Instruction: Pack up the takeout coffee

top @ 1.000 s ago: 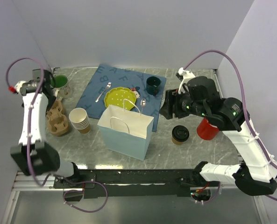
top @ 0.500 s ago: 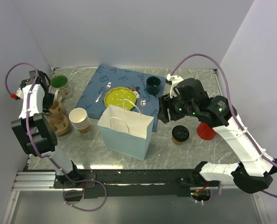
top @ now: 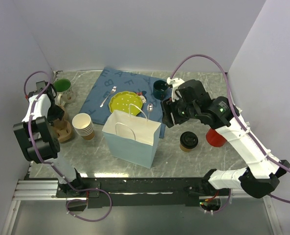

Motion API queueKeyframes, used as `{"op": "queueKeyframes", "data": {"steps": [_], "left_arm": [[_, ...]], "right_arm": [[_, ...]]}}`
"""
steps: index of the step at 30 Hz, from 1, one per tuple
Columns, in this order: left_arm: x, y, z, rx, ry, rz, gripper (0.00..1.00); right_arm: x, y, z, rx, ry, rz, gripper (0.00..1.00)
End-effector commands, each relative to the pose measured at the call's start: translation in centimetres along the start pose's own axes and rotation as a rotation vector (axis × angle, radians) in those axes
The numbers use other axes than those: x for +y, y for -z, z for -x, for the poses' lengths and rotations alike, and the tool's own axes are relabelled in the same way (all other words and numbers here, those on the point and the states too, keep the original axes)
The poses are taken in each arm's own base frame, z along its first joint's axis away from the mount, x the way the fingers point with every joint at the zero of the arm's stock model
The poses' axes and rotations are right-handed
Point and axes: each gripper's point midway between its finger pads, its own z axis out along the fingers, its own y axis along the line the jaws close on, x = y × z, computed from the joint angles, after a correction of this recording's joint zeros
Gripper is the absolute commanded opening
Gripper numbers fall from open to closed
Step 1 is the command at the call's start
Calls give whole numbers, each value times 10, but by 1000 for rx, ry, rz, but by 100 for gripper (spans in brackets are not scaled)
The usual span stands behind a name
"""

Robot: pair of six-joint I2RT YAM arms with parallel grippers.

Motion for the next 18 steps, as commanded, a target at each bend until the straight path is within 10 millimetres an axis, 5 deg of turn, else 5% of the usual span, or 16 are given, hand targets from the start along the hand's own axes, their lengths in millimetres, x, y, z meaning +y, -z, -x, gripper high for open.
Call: {"op": "queueKeyframes", "data": {"steps": [1,9,18], "left_arm": [[-8,4,13,-42,-120,-61,55],[-2,18,30,-122,-194,-55,55],[-22,17,27,-84,-286,-160,56]], "right_arm": [[2,13,18,-95,8,23,72],[-3,14,8,-82,13,3,72],[0,12,5,-83,4,21,72]]}}
